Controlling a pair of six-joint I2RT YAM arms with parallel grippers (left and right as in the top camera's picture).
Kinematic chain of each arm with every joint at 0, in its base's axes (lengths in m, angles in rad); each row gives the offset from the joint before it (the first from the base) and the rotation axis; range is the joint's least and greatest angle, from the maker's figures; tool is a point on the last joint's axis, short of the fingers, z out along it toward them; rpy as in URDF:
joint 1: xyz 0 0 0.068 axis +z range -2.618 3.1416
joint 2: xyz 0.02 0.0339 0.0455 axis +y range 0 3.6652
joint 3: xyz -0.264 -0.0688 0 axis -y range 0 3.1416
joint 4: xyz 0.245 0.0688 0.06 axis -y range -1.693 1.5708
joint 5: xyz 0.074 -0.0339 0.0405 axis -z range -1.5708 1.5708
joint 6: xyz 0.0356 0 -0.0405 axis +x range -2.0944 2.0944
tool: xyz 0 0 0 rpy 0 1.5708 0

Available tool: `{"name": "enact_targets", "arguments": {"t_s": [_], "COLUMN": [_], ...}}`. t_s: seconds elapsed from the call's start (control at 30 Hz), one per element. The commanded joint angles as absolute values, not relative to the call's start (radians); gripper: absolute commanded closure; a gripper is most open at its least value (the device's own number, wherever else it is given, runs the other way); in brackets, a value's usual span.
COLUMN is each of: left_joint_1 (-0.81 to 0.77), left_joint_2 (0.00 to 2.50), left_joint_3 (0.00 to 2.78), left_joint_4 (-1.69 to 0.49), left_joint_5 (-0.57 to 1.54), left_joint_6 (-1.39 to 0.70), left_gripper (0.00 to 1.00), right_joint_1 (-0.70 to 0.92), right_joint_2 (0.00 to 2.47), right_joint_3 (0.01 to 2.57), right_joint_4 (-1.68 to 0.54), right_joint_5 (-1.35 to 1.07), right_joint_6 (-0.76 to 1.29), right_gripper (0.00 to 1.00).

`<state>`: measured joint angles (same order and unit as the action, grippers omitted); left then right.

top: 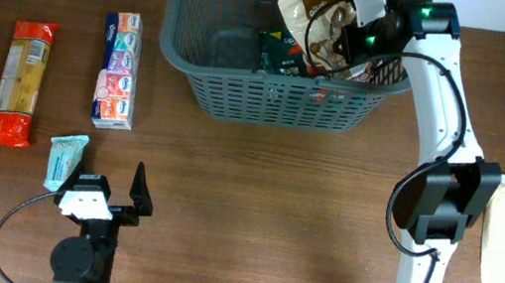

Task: Pack container
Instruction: 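Lift the pouch and carry it left over the basket, then release the pouch into the basket with the right gripper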

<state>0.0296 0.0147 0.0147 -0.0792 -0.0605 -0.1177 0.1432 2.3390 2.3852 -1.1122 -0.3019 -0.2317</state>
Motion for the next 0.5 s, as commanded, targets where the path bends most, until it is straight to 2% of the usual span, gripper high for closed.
{"name": "enact_targets", "arguments": {"t_s": [0.0,0.47], "left_joint_1": [0.036,0.036], "left_joint_2": [0.006,0.006], "left_joint_3": [0.009,0.009], "left_joint_4": [-0.078,-0.078], "left_joint_5": [-0.065,-0.065], "left_joint_6": [-0.119,-0.119], "left_gripper": [0.01,0.01], "right_joint_1": [0.145,0.146], "right_joint_2": [2.331,2.331], "right_joint_3": [2.365,2.298], "right_joint_4": [-1.106,-1.088], "right_joint_5": [-0.292,-0.294], "right_joint_6": [-0.223,-0.223], "right_gripper": [0.96,0.96]}}
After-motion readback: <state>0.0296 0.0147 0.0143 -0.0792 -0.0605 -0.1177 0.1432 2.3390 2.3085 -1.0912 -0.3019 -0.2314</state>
